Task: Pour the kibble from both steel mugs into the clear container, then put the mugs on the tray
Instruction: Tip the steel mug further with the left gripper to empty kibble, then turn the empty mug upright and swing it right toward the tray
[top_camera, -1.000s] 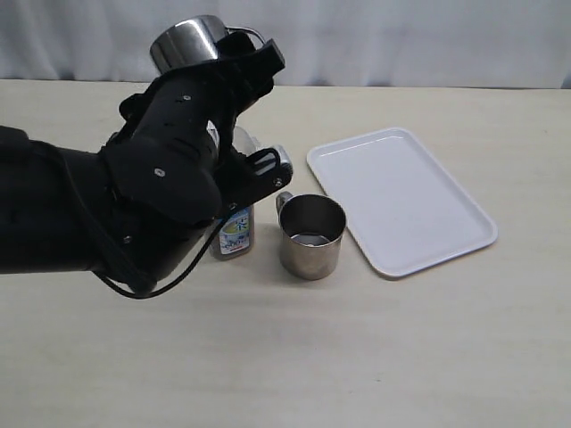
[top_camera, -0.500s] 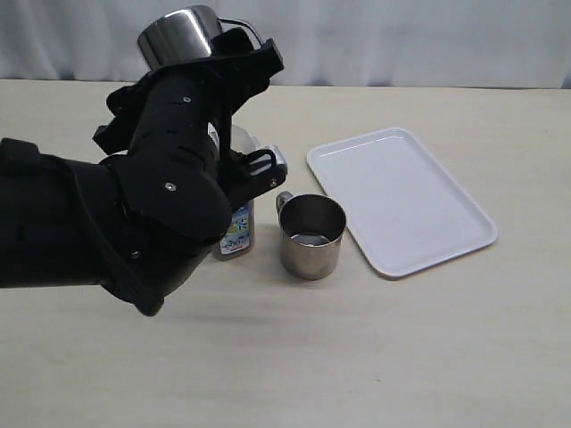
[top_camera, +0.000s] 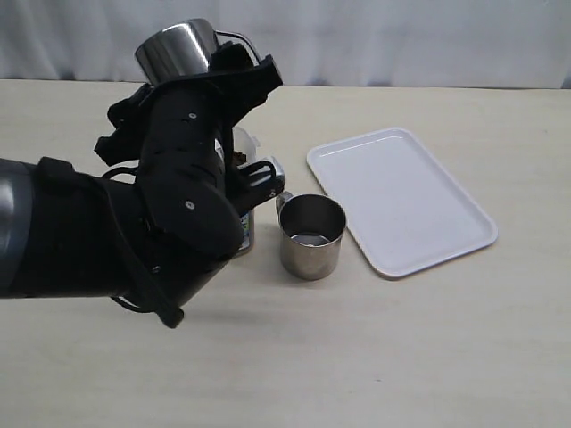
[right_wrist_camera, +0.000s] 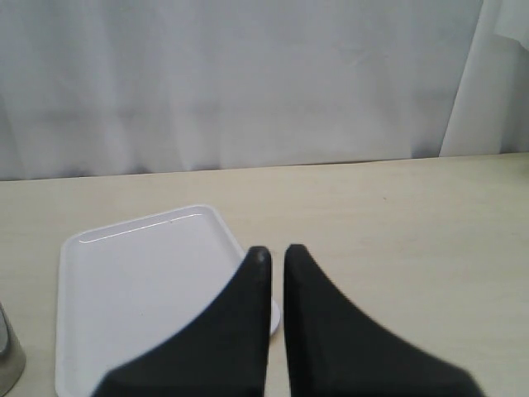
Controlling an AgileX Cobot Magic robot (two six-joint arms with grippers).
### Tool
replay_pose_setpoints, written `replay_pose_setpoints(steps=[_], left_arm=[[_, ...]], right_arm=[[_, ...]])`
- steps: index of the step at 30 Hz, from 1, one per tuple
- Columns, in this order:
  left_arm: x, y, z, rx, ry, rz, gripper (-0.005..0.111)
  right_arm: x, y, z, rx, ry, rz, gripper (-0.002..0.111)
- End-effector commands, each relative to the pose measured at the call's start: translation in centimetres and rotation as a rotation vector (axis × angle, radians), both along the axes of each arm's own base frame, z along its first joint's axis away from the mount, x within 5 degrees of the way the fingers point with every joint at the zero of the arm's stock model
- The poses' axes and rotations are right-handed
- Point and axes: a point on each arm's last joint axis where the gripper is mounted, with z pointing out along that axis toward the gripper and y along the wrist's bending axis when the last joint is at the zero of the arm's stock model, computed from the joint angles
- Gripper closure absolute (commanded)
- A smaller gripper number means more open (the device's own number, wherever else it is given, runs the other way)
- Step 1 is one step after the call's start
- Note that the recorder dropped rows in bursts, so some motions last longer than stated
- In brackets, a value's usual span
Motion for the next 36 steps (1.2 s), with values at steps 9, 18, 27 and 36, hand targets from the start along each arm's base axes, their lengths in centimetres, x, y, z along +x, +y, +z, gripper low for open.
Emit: replay_pose_setpoints(steps=[9, 18, 27, 36], left_arm=[[-0.2, 0.5, 0.1, -0.052, -0.041, 0.035, 0.107], [-0.4, 0.3, 0.1, -0.137, -0.053, 0.038, 0.107], [-0.4, 2.1, 1.5, -0.836, 0.004, 0.188, 0.107], [0.5, 6.1, 4.7, -1.282, 0.298, 0.238, 0.107]], right_arm=[[0.0, 0.0, -0.1, -0.007, -0.002, 0.001, 0.104], [0.0, 0.0, -0.1, -0.007, -0.002, 0.001, 0.104], [0.0, 0.0, -0.1, -0.007, -0.002, 0.001, 0.104], [0.0, 0.0, -0.1, -0.007, -0.002, 0.001, 0.104]])
